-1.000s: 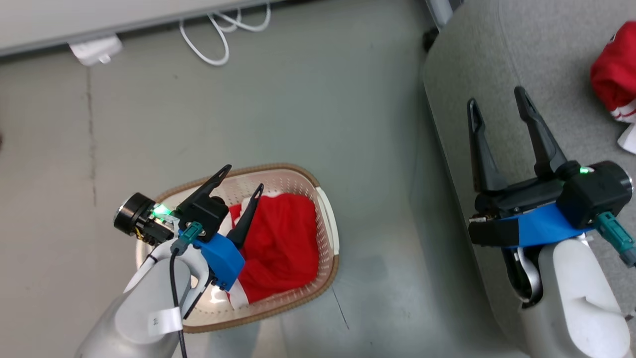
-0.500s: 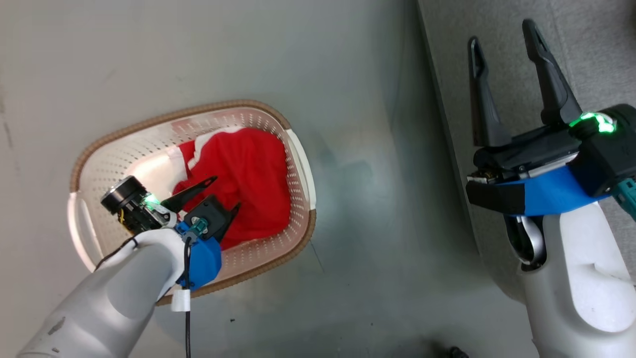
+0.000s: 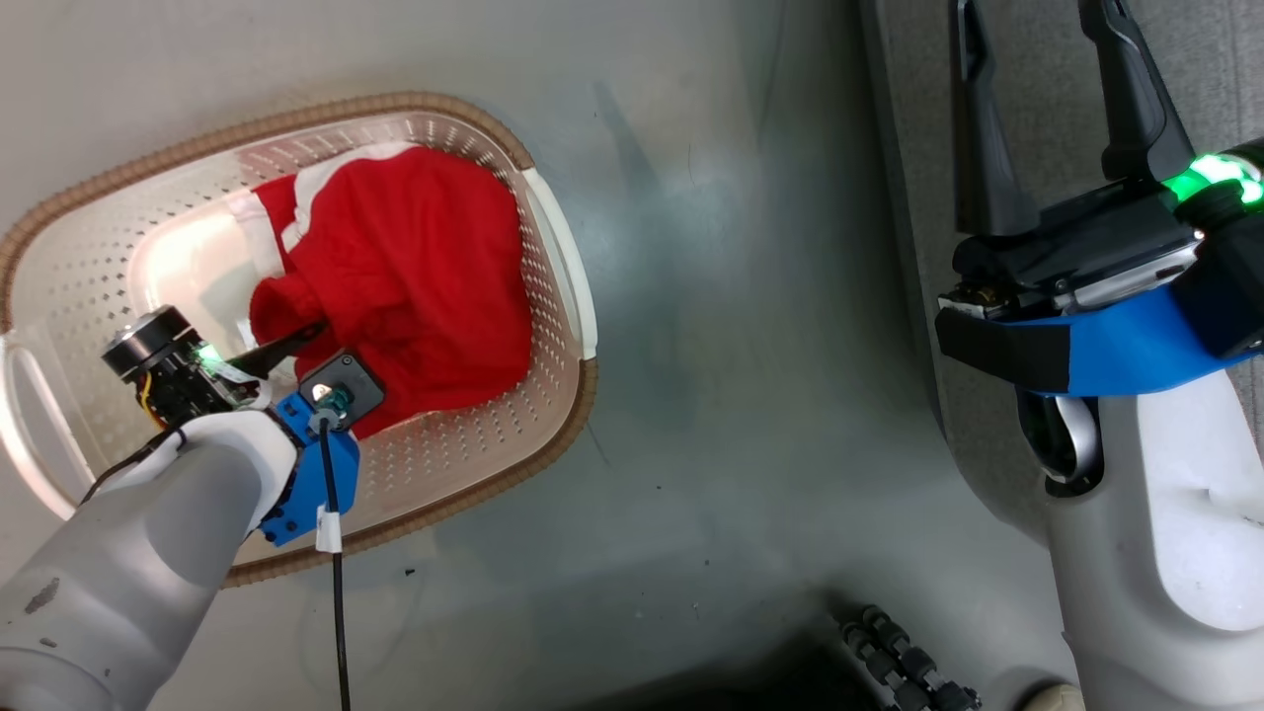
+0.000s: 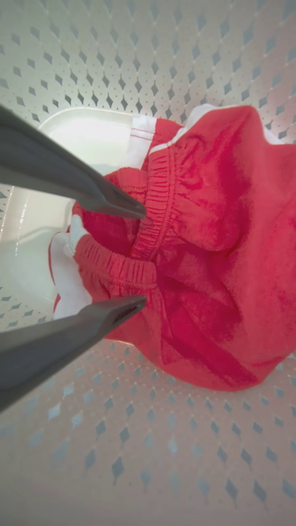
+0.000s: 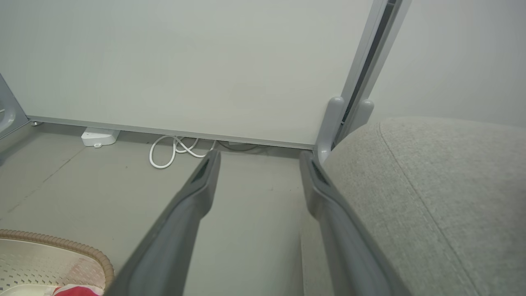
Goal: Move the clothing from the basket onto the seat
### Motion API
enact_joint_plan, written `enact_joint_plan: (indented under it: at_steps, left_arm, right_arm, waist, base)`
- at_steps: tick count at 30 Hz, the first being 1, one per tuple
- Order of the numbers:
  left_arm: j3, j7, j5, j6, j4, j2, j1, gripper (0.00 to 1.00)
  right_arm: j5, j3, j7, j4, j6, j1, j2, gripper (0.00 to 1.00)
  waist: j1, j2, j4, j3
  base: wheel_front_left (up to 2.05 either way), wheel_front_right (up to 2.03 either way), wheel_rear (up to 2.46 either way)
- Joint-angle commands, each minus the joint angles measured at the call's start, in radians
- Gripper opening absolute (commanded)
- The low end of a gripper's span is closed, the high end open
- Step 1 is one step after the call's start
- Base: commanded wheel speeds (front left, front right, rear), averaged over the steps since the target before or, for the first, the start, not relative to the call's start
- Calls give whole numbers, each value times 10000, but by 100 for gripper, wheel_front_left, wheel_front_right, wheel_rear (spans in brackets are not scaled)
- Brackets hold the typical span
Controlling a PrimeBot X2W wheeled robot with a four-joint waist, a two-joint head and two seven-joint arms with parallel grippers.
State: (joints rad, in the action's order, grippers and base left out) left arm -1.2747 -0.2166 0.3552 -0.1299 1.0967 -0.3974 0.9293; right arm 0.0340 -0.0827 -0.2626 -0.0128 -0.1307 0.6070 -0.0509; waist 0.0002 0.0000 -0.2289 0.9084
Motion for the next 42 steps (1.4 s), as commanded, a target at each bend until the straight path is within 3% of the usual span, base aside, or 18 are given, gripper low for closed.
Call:
enact_joint_plan:
  at_steps: [1,16,17,19,30,42]
  left_arm:
    - [-48,212,71,-8,107,-106,205,100]
    - [-78,1127,-323,-8,191,-284,655,100]
    - [-77,1205,-305,-8,203,-266,646,85]
    - [-78,1395,-280,-8,209,-235,629,0]
    - [-79,1511,-227,-8,-132,-158,596,0]
    - [-78,596,733,-8,-491,332,733,0]
  right_arm:
    - [-1,9,-34,103,-1,235,9,100]
    - [-56,103,-34,401,-1,543,10,100]
    - [-55,116,-34,404,-1,547,10,100]
    - [-52,133,-34,404,-1,542,10,100]
    - [-62,249,-34,345,-1,499,10,100]
    - [-115,441,-34,95,-1,260,8,100]
  waist:
    - [-2,0,-108,405]
    - [-2,0,-174,1410]
    - [-2,0,-172,1423]
    - [-2,0,-175,1432]
    - [-2,0,-62,1311]
    - [-2,0,397,356]
  base:
    - [0,0,0]
    - [0,0,0]
    - [0,0,0]
    - [0,0,0]
    - [0,0,0]
    - [0,0,0]
